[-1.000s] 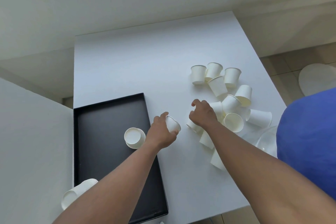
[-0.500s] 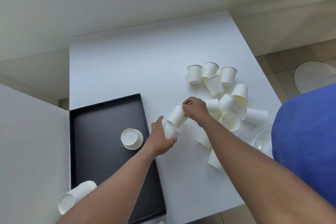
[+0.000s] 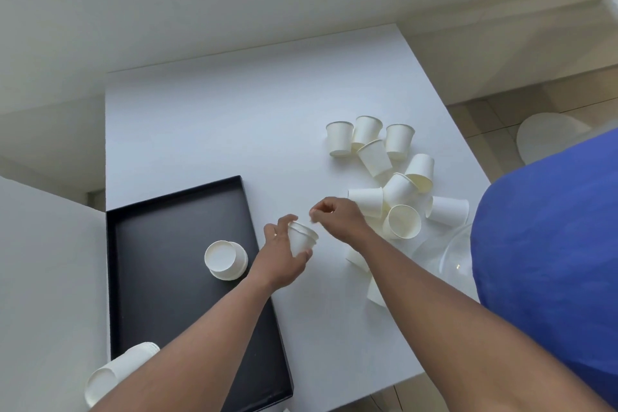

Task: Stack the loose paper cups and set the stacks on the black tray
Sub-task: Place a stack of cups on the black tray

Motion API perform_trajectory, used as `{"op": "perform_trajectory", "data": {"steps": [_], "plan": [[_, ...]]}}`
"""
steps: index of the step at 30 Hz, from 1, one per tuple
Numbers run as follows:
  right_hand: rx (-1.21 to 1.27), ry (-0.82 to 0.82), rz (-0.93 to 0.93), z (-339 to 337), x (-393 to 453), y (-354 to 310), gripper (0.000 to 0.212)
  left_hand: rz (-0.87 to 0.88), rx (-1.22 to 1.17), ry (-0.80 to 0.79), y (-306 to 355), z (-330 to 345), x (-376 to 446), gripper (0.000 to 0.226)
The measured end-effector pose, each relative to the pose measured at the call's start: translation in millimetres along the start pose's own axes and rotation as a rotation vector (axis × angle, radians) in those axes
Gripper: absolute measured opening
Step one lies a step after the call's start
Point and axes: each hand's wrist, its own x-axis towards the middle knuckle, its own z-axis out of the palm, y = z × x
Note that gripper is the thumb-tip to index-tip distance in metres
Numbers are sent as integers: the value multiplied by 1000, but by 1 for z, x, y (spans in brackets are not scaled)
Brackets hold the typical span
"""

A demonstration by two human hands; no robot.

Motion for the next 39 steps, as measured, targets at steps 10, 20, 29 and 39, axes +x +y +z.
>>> {"op": "perform_trajectory", "data": {"steps": [10,20,29,39], "plan": [[-448,818,276,-32,-1,38,37,2,-38,-24,1,3,-5,63],[-518,623,502,-38,-1,51,28,56,27,12,5,4,-3,76],[-455,918,425,-49,0,37,26,30,10,-12,11,-2,-3,96],[-216,1001,-62,-40,0,9,37,48,-12,5,15,-5,-5,101]]}}
